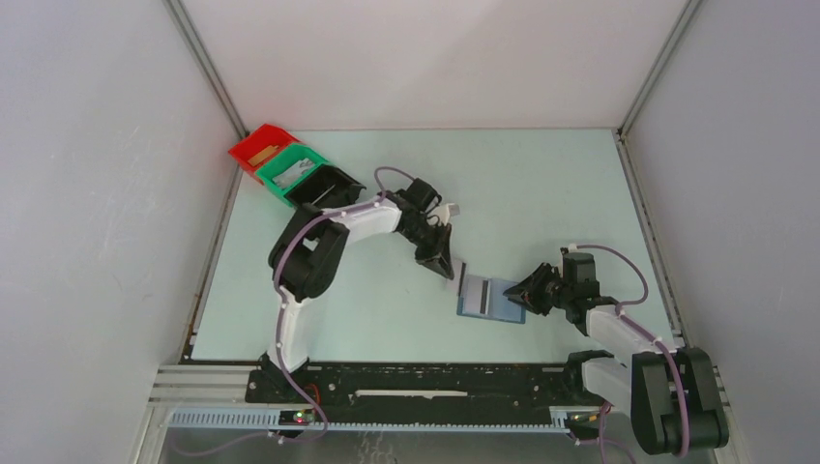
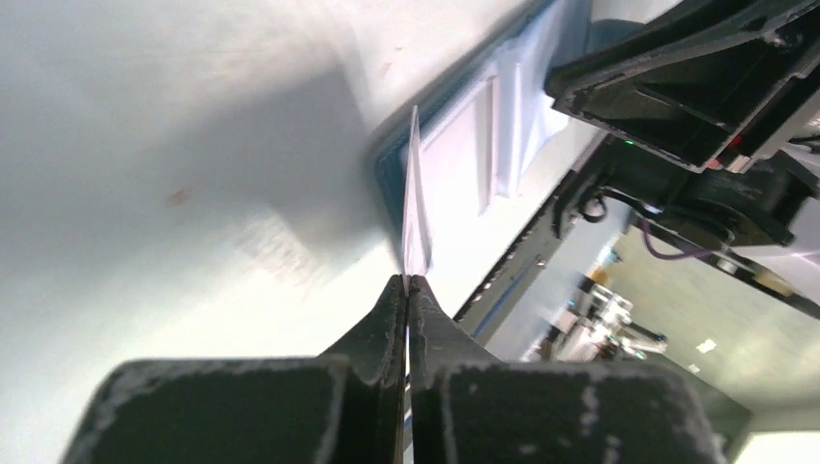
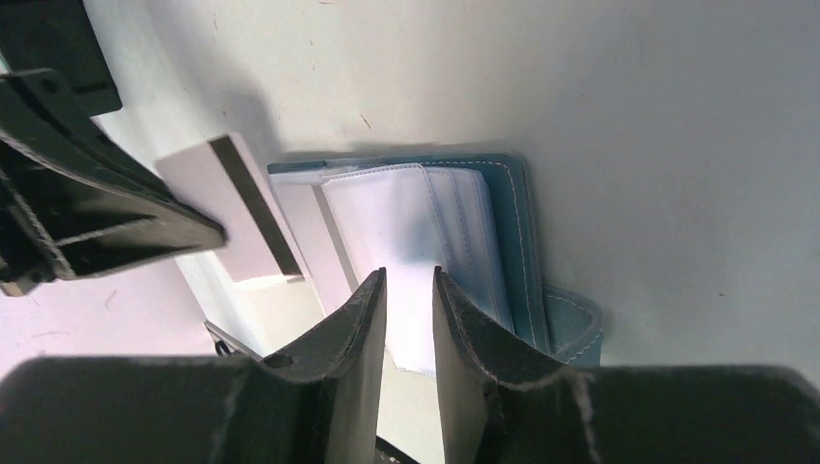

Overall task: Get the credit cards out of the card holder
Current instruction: Remove the credit card from the card holder, then place the credit card in the storage box.

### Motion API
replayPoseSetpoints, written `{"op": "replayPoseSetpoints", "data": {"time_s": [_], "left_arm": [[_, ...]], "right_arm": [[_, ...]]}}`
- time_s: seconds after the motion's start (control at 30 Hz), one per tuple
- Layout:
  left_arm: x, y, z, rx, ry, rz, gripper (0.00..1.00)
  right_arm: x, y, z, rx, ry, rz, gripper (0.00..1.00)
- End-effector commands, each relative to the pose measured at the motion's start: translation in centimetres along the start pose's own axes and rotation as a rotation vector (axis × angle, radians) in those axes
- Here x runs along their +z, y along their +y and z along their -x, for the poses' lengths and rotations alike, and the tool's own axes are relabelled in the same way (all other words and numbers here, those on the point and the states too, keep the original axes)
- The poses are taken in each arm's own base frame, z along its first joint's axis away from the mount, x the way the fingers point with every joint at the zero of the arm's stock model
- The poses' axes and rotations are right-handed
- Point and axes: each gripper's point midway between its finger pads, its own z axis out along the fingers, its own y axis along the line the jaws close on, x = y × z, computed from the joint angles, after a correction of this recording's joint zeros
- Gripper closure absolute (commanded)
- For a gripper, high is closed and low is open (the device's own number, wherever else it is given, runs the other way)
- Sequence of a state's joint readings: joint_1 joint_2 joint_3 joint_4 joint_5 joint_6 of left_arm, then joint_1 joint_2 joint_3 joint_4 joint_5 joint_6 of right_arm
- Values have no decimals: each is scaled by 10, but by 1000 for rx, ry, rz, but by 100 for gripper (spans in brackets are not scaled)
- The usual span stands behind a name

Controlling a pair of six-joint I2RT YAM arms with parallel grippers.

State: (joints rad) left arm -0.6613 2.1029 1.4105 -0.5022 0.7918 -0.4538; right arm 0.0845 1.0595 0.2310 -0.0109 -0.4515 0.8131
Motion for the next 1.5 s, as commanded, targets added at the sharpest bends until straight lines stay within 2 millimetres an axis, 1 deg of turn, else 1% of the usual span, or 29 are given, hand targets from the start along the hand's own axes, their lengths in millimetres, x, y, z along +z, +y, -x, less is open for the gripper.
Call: {"op": "replayPoseSetpoints", "data": {"time_s": [0.0, 0.07, 0.13, 0.23, 0.27, 0.3, 0.33, 0.37, 0.43, 0.5, 0.57, 0.63, 0.77, 0.87, 0.97, 1.1, 1.23, 1.33, 1.47], "left_arm": [[-66, 4, 9, 177, -49, 249, 100], [-94, 11, 16, 237, -74, 377, 100], [-132, 27, 28, 293, -122, 566, 100], [-203, 55, 44, 347, -208, 910, 100], [-234, 64, 52, 348, -260, 1059, 100], [-261, 70, 58, 348, -309, 1177, 100], [-283, 72, 64, 357, -346, 1257, 100], [-302, 76, 69, 362, -373, 1324, 100], [-333, 83, 77, 381, -382, 1445, 100], [-367, 98, 82, 381, -361, 1623, 100], [-388, 114, 91, 391, -351, 1702, 100], [-401, 127, 98, 397, -327, 1742, 100], [-427, 139, 112, 396, -349, 1822, 100], [-442, 149, 122, 391, -376, 1834, 100], [-449, 166, 130, 375, -374, 1835, 100], [-446, 193, 140, 384, -323, 1823, 100], [-438, 220, 147, 379, -321, 1792, 100], [-429, 233, 151, 405, -306, 1743, 100], [-425, 247, 151, 400, -294, 1727, 100]], "right_arm": [[0, -7, 0, 3, -5, -29, 67], [-1, -6, 1, -3, -10, -24, 67], [-1, -5, 1, -8, -5, -18, 66], [-3, -5, 1, -17, 6, -14, 66], [-3, -6, 1, -19, 7, -17, 66], [-2, -6, 1, -19, 7, -17, 65], [-2, -7, 1, -16, 12, -17, 65], [-1, -7, 1, -14, 17, -16, 65], [0, -5, 2, -16, 27, -7, 64], [1, -4, 2, -19, 29, -8, 64], [0, -5, 4, -27, 19, -12, 62], [-1, -5, 6, -32, 15, -15, 61], [-4, -4, 8, -34, 13, -18, 58], [-6, -3, 9, -42, 9, -25, 56], [-8, -1, 11, -43, 5, -30, 54], [-11, 5, 15, -41, -5, -21, 53], [-12, 6, 17, -34, -8, -22, 53], [-12, 7, 17, -34, -11, -24, 53], [-12, 6, 18, -28, -12, -27, 52]]}}
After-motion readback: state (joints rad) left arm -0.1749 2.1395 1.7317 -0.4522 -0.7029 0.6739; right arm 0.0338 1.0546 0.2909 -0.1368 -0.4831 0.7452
